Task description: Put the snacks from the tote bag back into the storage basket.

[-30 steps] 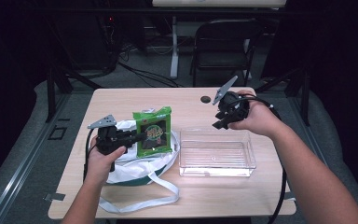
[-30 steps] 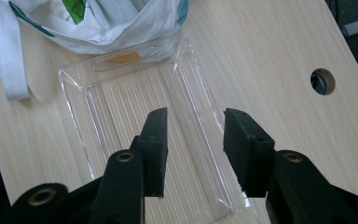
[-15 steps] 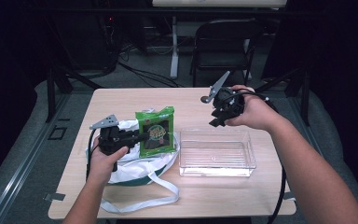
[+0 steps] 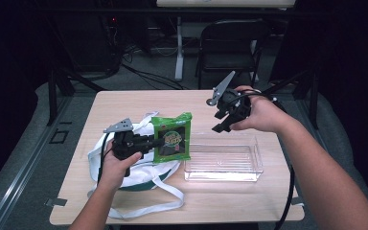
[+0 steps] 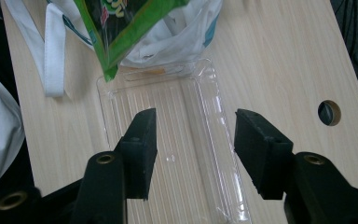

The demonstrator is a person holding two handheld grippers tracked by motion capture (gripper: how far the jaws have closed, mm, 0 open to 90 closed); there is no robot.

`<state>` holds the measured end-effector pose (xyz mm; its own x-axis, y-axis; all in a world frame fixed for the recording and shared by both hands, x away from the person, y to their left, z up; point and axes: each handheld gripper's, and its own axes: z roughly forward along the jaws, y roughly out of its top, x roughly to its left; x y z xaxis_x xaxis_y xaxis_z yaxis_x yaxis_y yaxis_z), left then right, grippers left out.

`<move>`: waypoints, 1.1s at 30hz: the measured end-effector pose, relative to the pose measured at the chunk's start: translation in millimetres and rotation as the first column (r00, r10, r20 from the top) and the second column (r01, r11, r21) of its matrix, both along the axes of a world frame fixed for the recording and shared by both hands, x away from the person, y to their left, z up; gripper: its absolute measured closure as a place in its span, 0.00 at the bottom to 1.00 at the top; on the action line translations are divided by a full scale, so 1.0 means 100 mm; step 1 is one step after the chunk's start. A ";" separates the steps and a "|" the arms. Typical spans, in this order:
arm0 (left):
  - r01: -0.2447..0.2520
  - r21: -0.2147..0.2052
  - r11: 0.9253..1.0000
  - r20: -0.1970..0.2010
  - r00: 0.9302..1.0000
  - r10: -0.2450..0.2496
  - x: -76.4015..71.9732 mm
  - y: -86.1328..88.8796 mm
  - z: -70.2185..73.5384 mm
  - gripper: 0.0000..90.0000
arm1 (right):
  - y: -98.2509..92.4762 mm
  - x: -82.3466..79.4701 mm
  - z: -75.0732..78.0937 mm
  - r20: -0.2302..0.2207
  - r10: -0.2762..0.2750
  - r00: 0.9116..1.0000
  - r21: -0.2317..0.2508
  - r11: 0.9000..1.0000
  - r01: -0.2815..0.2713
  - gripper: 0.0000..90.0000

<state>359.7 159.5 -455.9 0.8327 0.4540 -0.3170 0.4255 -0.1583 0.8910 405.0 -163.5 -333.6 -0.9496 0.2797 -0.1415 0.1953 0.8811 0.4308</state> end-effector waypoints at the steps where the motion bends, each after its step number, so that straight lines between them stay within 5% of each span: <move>1: 0.008 0.000 1.000 0.000 1.000 -0.008 -0.01 -0.02 0.00 0.81 | 0.01 -0.01 0.01 0.001 0.001 1.000 0.004 1.000 -0.001 0.53; 18: 0.117 0.044 0.992 -0.018 0.993 -0.117 -0.03 -0.41 -0.10 0.81 | 0.20 -0.19 0.06 0.004 0.080 0.997 -0.023 0.997 -0.080 0.51; 33: 0.143 0.051 0.988 -0.002 0.990 -0.143 -0.04 -0.51 -0.11 0.81 | 0.44 -0.21 -0.03 -0.020 0.140 0.990 -0.044 0.989 -0.141 0.53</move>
